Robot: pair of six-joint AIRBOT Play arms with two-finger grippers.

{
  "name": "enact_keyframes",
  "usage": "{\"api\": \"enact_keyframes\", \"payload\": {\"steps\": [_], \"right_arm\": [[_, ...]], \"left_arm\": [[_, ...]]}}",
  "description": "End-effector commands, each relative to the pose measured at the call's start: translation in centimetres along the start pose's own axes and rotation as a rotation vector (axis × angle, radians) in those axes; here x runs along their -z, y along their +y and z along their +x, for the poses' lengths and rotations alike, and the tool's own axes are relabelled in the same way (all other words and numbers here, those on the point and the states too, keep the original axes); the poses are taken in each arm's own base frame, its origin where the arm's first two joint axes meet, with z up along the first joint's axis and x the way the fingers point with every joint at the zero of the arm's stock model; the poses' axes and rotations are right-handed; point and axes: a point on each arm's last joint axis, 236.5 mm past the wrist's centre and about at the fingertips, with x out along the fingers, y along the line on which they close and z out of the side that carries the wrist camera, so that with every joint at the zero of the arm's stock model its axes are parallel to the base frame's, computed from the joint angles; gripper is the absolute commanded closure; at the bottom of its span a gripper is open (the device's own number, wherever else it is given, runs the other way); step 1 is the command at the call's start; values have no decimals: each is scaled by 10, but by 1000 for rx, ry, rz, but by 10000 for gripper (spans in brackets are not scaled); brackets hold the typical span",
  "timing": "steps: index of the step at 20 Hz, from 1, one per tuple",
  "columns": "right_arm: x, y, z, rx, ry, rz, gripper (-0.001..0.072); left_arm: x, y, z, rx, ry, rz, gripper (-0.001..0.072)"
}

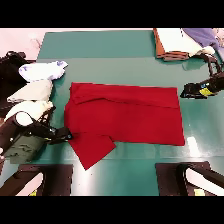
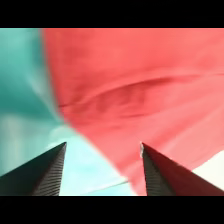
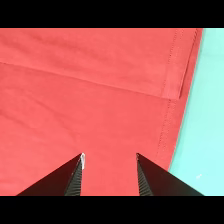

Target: Fold the shirts.

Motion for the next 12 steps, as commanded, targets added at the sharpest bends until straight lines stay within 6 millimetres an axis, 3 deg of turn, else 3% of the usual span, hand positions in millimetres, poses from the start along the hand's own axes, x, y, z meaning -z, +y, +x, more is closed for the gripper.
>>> {"api": "enact_keyframes", "payload": {"steps": [1, 4, 7, 10, 12], "right_arm": [[2, 1, -1, -1, 4, 0, 328], [4, 1, -1, -2, 11, 0, 329], [20, -7, -1, 1, 72, 27, 329], [64, -42, 13, 21, 174, 146, 329], [112, -76, 27, 59, 266, 277, 324]], "left_arm": [[6, -12, 18, 110, -29, -69, 159], [7, -15, 20, 134, -33, -87, 163], [-3, -30, 12, 178, -65, -33, 663], [-3, -37, 1, 174, -49, 34, 684], [-1, -40, -3, 173, -35, 80, 684]]}}
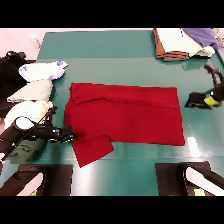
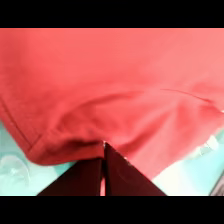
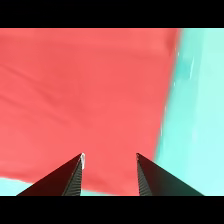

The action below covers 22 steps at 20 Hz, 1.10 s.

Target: Fold the shirts.

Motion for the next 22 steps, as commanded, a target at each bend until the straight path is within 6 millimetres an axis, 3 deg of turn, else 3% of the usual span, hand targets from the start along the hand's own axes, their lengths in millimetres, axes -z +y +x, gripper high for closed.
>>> {"api": "enact_keyframes", "payload": {"steps": [1, 3, 5, 8, 11, 13, 15, 17, 20, 22], "right_arm": [[66, -52, 32, 21, 161, 200, 289], [104, -67, 58, -20, 245, 339, 254], [125, -67, 80, -61, 274, 390, 256], [133, -44, 102, -166, 273, 425, 264], [127, -23, 114, -261, 235, 452, 265], [125, -16, 115, -296, 225, 453, 279], [123, -12, 112, -317, 222, 426, 455], [121, -10, 101, -331, 232, 375, 681], [115, -21, 75, -260, 191, 310, 697], [119, -27, 54, -201, 164, 266, 697]], "left_arm": [[2, -9, -6, 13, 25, 67, 684], [0, -8, -6, 11, 14, 76, 684], [-1, -8, -6, 11, 9, 76, 684], [-1, -8, -6, 10, 9, 76, 684], [-2, -8, -6, 10, 5, 75, 684], [-3, -8, -6, 10, 3, 75, 685], [0, -10, -8, 13, 16, 82, 685], [0, -14, -15, 4, 32, 119, 686], [7, -15, -35, -43, 12, 167, 686], [29, -19, -50, -53, 32, 182, 686]]}}
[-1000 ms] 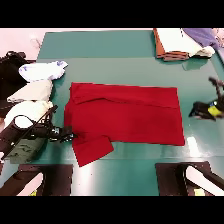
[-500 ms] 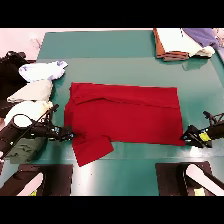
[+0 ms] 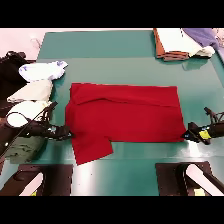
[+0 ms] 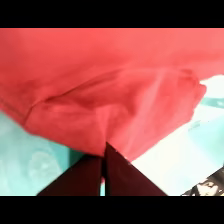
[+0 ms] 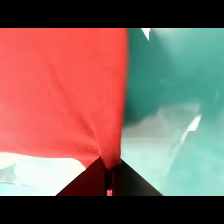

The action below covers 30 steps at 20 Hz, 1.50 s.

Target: Fold the shirts.

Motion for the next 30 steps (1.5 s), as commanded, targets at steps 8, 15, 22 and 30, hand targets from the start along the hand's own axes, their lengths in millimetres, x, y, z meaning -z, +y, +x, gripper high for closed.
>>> {"api": "enact_keyframes", "payload": {"steps": [8, 15, 22, 30], "right_arm": [[-33, 43, -76, 165, -240, -228, 698], [-125, 118, -66, 164, -257, -383, 697], [-184, 136, -40, 103, -186, -364, 374], [-178, 39, -32, -47, -89, -193, 221]], "left_arm": [[-23, -27, -67, -74, -168, 67, 685], [-163, -9, -44, -123, -245, 97, 684], [-231, 5, -13, -106, -258, 63, 406], [-235, -45, -15, -13, -269, 112, 683]]}}
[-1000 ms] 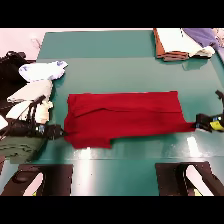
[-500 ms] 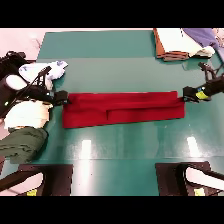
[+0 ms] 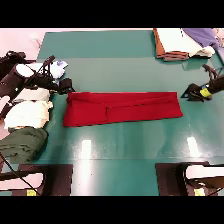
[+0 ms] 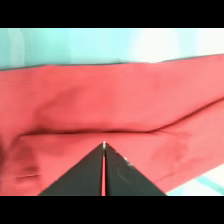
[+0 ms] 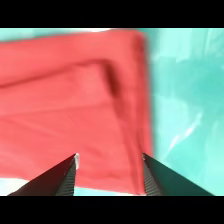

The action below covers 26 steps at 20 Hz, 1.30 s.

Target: Fold the shirts.

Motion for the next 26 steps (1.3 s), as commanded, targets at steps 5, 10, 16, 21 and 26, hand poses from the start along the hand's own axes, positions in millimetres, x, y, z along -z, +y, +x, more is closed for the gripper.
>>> {"api": "enact_keyframes", "payload": {"steps": [5, 10, 16, 21, 26], "right_arm": [[25, -25, 56, -308, 85, 187, 229], [9, 20, 81, -315, 61, 55, 532], [4, 77, 21, -290, -74, -138, 697], [1, 178, -72, -396, -263, -327, 698], [21, 271, -114, -446, -297, -518, 698]], "left_arm": [[16, -83, 47, 84, -9, 41, 684], [47, -134, 109, 124, 90, 104, 685], [62, -177, 163, 174, 160, 131, 684], [75, -183, 193, 184, 210, 126, 684], [82, -181, 196, 184, 238, 121, 684]]}}
